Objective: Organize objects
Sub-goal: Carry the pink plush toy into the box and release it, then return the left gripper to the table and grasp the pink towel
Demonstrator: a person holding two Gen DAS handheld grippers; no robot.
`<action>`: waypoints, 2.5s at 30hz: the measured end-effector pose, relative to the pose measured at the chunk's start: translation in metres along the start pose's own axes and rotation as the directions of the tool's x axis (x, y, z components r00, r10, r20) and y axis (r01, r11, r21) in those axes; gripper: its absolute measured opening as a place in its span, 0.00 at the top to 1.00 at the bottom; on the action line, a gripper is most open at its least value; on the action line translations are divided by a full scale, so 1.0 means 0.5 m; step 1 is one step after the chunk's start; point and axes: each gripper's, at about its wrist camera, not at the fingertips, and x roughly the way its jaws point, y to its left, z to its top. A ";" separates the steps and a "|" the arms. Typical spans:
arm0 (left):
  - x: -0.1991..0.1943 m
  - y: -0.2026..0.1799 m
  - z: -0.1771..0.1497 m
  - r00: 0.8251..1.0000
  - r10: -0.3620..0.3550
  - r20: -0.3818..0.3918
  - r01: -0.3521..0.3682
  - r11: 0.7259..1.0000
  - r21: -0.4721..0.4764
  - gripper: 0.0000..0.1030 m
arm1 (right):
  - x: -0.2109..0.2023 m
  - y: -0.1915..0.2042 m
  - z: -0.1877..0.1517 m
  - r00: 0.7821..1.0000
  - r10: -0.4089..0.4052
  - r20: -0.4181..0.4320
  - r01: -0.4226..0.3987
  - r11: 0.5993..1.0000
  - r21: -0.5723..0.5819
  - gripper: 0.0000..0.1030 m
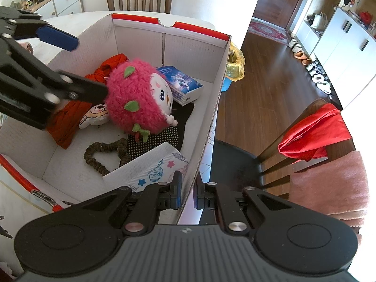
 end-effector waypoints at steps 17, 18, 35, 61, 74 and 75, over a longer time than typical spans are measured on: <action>-0.123 0.132 -0.077 0.989 0.137 0.056 -0.121 0.967 -0.224 0.05 | 0.002 0.001 0.001 1.000 -0.008 -0.004 0.008 1.000 -0.004 0.91; -0.128 0.142 -0.084 0.987 0.152 0.053 -0.135 0.962 -0.239 0.05 | 0.002 0.001 0.001 1.000 -0.008 -0.004 0.008 1.000 -0.004 0.91; -0.151 0.369 -0.232 0.908 0.388 -0.157 -0.417 0.803 -0.426 0.02 | 0.006 -0.002 -0.001 1.000 -0.014 -0.015 0.014 1.000 -0.008 0.91; -0.040 0.515 -0.358 0.875 0.321 -0.363 -0.480 0.680 -0.555 0.23 | 0.010 0.007 0.005 0.999 -0.036 -0.036 0.036 0.999 -0.015 0.91; -0.065 0.522 -0.367 0.874 0.352 -0.336 -0.486 0.662 -0.570 0.69 | 0.010 0.006 0.005 0.999 -0.035 -0.034 0.035 0.999 -0.012 0.91; -0.068 0.520 -0.364 0.869 0.360 -0.339 -0.494 0.663 -0.562 0.73 | 0.010 0.006 0.005 0.999 -0.035 -0.034 0.035 0.999 -0.012 0.91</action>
